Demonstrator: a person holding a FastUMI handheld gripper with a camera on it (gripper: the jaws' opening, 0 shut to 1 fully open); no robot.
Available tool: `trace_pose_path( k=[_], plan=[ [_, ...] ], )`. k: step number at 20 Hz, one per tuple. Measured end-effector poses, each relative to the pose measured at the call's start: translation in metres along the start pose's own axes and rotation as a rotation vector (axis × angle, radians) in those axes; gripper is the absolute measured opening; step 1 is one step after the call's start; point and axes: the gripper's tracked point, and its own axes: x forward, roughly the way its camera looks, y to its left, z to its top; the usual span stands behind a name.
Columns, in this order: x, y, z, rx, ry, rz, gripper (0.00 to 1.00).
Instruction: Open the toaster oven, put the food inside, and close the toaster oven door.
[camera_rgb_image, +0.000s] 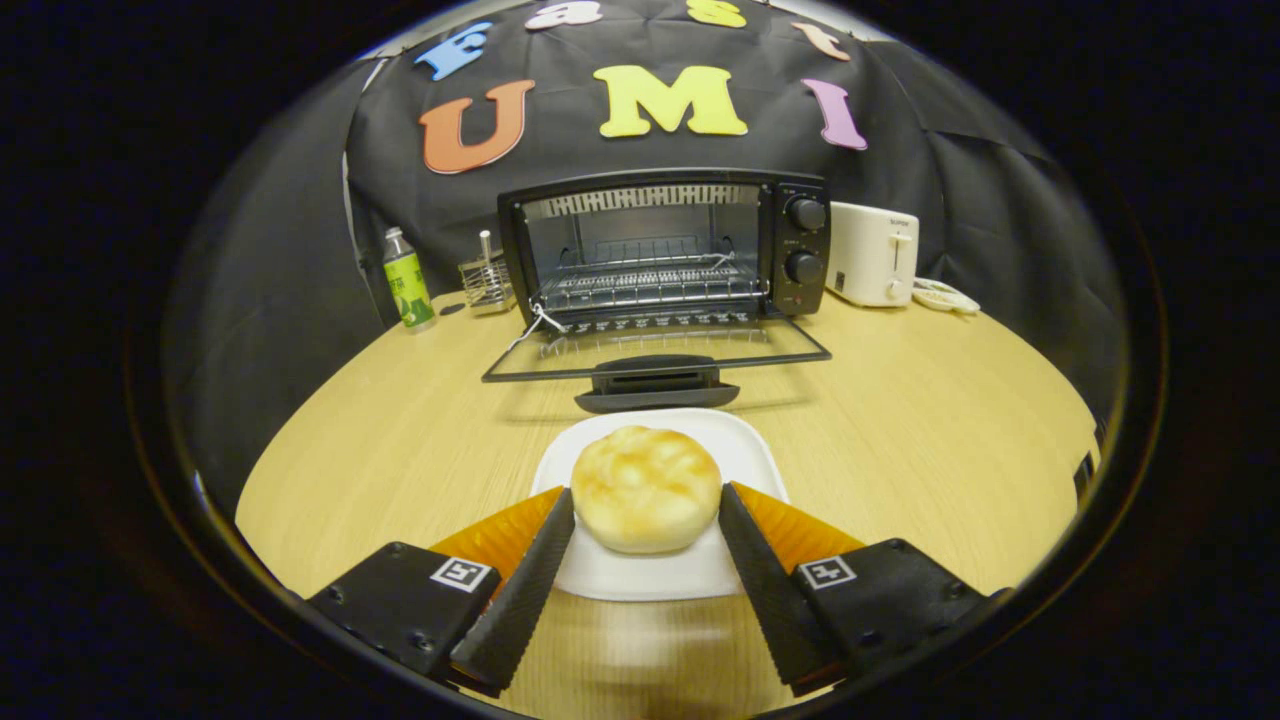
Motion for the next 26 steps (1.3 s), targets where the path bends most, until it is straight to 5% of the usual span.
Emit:
trace_pose_path(
  k=[14,26],
  plan=[
    [-0.020,-0.005,0.003,0.048,-0.049,-0.028,0.72],
    [-0.037,0.018,0.084,0.242,-0.234,0.204,0.71]
  ],
)
